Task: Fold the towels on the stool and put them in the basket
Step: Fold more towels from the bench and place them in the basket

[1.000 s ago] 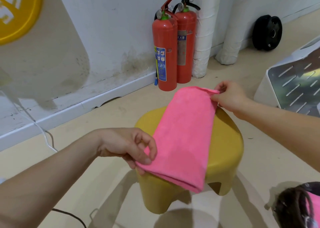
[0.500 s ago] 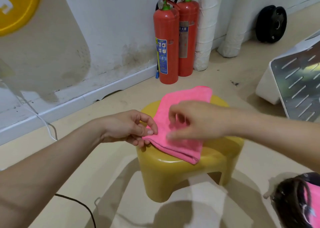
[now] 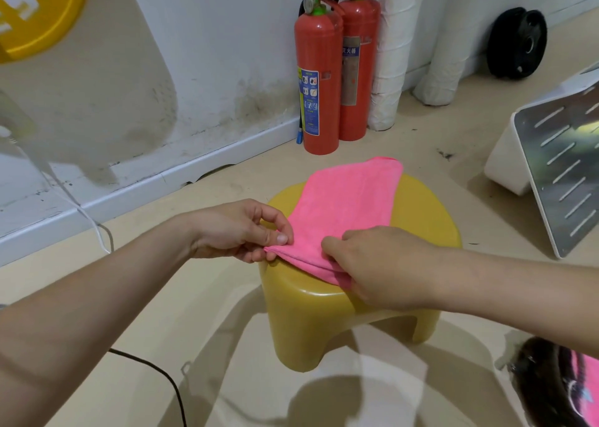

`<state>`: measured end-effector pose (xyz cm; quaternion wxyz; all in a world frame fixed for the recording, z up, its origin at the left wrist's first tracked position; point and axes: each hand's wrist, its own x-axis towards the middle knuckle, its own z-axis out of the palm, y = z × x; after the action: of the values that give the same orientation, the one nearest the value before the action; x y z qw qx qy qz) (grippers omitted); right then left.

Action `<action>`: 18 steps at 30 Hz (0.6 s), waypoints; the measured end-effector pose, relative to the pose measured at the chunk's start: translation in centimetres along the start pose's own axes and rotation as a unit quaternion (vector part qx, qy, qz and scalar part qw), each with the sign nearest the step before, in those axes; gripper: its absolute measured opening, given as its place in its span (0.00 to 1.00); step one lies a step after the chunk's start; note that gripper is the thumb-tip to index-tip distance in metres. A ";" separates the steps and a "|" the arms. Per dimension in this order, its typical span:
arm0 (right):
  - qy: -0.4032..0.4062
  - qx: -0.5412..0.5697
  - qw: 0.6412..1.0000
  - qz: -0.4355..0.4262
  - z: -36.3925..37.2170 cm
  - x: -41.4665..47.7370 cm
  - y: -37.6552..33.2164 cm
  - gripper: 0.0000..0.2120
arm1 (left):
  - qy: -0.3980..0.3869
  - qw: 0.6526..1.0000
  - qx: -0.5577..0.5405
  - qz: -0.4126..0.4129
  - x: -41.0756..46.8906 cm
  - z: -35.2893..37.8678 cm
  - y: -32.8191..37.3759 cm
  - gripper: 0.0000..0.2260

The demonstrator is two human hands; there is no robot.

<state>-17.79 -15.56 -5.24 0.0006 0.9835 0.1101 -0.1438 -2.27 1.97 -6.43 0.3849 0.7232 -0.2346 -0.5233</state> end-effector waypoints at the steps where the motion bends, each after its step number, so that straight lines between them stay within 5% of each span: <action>1: -0.015 0.009 1.000 0.006 -0.1 0.0 0.1 0.08 | 0.001 1.000 0.005 0.002 -0.1 0.0 0.0 0.03; 6: -0.052 0.013 0.998 0.041 -0.4 -0.2 0.5 0.13 | 0.013 0.999 0.034 0.003 -0.3 -0.1 0.2 0.02; 14: -0.110 -0.058 0.992 0.012 -0.5 -0.6 0.0 0.19 | -0.005 0.966 0.258 -0.022 -0.5 1.4 1.9 0.05; 16: -0.103 -0.066 0.992 0.005 -0.5 -0.7 0.1 0.18 | 0.010 0.935 0.354 -0.019 -0.8 2.4 2.6 0.05; 18: -0.085 -0.086 0.993 0.001 -0.4 -0.8 -0.1 0.17 | 0.049 0.838 0.543 0.024 -1.3 3.5 3.4 0.05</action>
<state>-18.47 -15.62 -4.63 0.0947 0.9642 0.1204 -0.2166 -5.81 -0.22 -3.52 -0.0461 0.8352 -0.4790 -0.2663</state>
